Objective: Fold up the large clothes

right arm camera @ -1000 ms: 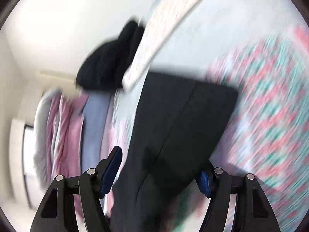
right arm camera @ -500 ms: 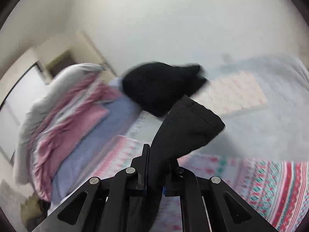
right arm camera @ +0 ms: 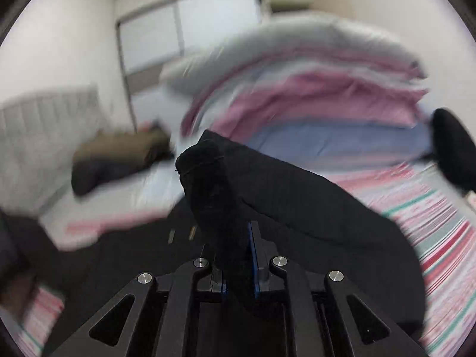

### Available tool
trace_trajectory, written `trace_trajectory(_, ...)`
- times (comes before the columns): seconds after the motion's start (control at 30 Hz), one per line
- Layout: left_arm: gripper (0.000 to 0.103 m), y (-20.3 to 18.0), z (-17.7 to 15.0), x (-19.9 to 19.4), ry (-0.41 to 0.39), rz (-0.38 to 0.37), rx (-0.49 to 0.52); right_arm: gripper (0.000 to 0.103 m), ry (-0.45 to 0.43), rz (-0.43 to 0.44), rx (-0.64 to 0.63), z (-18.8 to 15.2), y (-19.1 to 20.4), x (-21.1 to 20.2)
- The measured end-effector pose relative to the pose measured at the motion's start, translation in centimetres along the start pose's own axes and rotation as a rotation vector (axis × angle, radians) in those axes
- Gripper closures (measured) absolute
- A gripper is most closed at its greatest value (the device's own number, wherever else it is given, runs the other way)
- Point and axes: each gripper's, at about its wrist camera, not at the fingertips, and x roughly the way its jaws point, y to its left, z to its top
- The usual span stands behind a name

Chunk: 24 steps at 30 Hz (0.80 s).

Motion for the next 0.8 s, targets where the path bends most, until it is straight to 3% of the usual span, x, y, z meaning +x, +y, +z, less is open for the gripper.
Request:
trace_trajectory(0.1, 0.021, 0.7, 0.3, -0.1, 0.007, -0.010, -0.024, 0.090, 0.225, -0.064, -0.139, -6.2, 5.9, 6.8)
trace_trajectory(0.2, 0.021, 1.4, 0.8, -0.3, 0.007, -0.026, -0.060, 0.089, 0.214, -0.152, -0.208, -7.9, 7.6, 8.2)
trace_trajectory(0.47, 0.021, 1.0, 0.6, -0.6, 0.008, -0.049, -0.062, 0.083, 0.272, -0.029, -0.040, -5.6, 5.0, 7.6)
trace_trajectory(0.6, 0.021, 0.9, 0.6, -0.6, 0.009, -0.046, -0.053, 0.079, 0.258, 0.052, 0.229, -4.7, 1.5, 8.1)
trace_trajectory(0.63, 0.021, 1.0, 0.6, -0.6, 0.012, -0.045, -0.056, 0.070, 0.259, 0.078, 0.243, -4.9, 1.7, 8.0)
trace_trajectory(0.67, 0.021, 1.0, 0.7, -0.6, 0.010, -0.044, -0.059, 0.051, 0.264, 0.117, 0.223, -5.2, 2.2, 8.2)
trace_trajectory(0.73, 0.021, 1.1, 0.9, -0.7, 0.002, -0.041, -0.060, 0.032, 0.298, 0.222, 0.163, -5.8, 3.5, 8.4)
trace_trajectory(0.8, 0.021, 1.1, 1.0, -0.9, -0.005, -0.035, -0.052, 0.030, 0.332, 0.319, 0.125, -6.5, 4.8, 8.3)
